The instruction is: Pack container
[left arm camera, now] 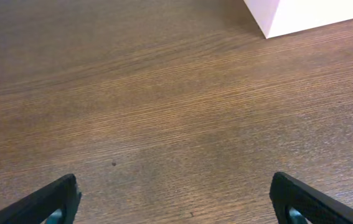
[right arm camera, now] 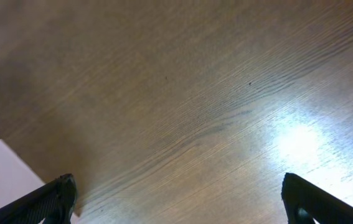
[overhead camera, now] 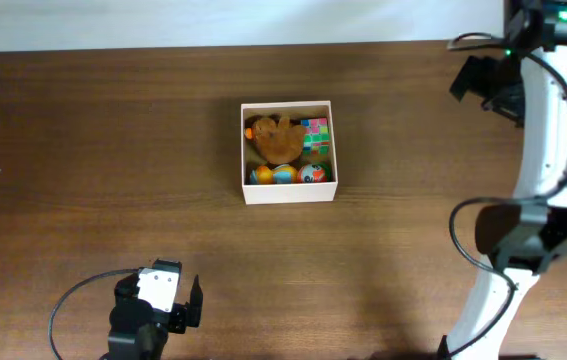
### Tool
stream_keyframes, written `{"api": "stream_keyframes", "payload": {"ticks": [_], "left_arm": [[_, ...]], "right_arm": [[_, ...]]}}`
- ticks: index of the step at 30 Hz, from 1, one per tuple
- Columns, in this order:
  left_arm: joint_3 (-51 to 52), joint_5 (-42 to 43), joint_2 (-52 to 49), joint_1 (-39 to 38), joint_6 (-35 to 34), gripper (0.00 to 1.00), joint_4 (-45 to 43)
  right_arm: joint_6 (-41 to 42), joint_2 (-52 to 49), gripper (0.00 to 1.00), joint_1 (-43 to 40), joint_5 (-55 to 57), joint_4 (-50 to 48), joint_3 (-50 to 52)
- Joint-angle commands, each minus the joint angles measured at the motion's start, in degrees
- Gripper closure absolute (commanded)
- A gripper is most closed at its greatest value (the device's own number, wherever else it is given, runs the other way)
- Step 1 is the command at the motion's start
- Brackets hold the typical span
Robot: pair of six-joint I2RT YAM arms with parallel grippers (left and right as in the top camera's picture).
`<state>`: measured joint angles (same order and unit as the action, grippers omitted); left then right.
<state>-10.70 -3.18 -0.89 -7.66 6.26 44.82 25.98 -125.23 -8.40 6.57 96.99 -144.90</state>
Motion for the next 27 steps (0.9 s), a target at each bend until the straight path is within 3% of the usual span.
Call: {"api": "stream_keyframes", "payload": {"ticks": [1,9,20,27], "left_arm": [[0.5,0.44,0.59,0.33,0.72,0.01,-0.2],[0.5,0.44,0.59,0.33,0.72,0.01,-0.2],[0.5,0.44,0.59,0.33,0.72,0.01,-0.2],[0.5,0.44,0.59,0.33,0.72,0.01,-0.2]], "right_arm": [[0.46,7.43,0.01,0.72,0.33,0.26,-0.39],[0.46,17.77,0.01,7.34,0.33,0.07,1.6],[-0.02,39.36,0.01,22.67,1.36,0.13,26.23],[-0.02,52.39,0.01,25.38,2.16,-1.03,36.79]]}}
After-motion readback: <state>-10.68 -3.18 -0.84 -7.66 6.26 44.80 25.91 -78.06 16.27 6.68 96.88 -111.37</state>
